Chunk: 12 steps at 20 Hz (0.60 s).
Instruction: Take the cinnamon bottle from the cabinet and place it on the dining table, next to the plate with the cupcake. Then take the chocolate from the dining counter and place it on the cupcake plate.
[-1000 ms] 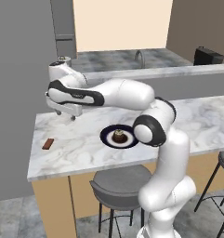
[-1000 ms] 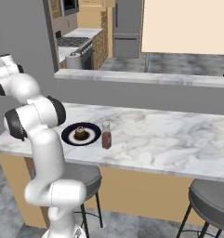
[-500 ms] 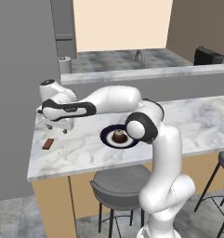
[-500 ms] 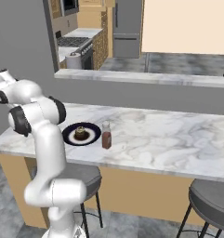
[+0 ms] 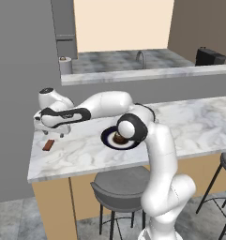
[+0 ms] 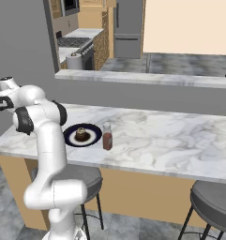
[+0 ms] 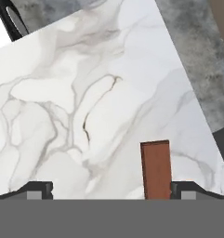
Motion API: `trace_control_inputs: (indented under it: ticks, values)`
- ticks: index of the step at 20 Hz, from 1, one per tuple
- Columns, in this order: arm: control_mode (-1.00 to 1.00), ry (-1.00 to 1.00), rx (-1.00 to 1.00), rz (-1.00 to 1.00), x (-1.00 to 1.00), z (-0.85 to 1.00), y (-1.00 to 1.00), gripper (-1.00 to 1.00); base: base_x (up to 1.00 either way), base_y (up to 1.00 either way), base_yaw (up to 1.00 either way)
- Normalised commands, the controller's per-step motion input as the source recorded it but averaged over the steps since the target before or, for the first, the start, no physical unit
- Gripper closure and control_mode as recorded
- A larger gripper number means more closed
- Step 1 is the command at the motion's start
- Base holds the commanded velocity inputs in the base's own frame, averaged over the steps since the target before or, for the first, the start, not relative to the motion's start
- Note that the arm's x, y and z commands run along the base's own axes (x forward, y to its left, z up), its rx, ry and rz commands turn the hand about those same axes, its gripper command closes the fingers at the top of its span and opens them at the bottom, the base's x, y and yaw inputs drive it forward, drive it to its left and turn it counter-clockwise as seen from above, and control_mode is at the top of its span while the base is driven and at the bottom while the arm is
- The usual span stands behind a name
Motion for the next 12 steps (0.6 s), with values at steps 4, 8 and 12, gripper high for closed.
trace_control_inputs:
  ticks: [4,8,12]
  values:
    - [-1.0,0.0,0.0,0.1,0.12,-0.42,0.44,-1.0,0.0,0.0,0.0]
    - [-1.0,0.0,0.0,0.0,0.0,-0.47,0.12,-1.0,0.0,0.0,0.0]
    - [-1.0,0.0,-0.01,0.0,0.02,-0.39,0.0,-1.0,0.0,0.0,0.0]
